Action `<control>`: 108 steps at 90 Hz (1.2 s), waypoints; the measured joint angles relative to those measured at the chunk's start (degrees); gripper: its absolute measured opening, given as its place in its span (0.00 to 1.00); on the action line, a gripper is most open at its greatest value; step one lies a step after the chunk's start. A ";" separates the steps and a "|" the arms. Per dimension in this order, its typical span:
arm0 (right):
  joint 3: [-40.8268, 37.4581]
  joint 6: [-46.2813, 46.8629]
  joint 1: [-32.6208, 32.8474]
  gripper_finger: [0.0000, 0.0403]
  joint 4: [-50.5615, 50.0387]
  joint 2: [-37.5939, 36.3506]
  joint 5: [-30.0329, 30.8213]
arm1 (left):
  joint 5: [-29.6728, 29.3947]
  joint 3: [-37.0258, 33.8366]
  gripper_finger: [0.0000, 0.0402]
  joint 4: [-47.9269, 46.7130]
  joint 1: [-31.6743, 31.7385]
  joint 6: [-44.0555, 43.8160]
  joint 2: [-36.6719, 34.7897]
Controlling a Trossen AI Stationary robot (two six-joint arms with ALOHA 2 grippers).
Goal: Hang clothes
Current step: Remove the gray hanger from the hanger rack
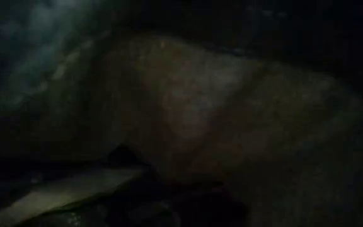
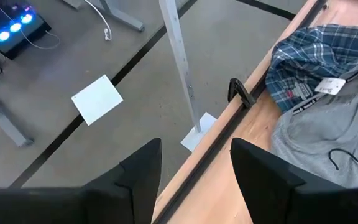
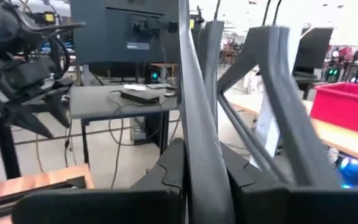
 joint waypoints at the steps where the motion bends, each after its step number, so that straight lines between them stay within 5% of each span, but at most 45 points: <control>1: 0.00 0.00 0.09 0.07 -0.23 0.00 0.02 | 0.00 0.00 0.44 -0.04 0.00 0.08 0.00; 34: -0.02 -0.04 4.57 0.06 -3.72 -2.44 0.14 | -1.39 0.00 0.44 -0.41 0.00 0.70 -0.33; 74: -0.14 8.42 14.39 0.06 -23.92 -9.38 1.45 | -6.99 0.02 0.44 -0.15 -0.04 1.84 -8.34; 92: -8.20 23.95 21.90 0.06 -17.86 -10.01 2.38 | -7.06 0.04 0.44 1.33 -0.04 -1.02 -13.55; 108: -21.47 35.81 28.65 0.06 -2.65 -10.03 7.50 | -6.99 0.07 0.44 7.07 -0.77 -3.11 -16.73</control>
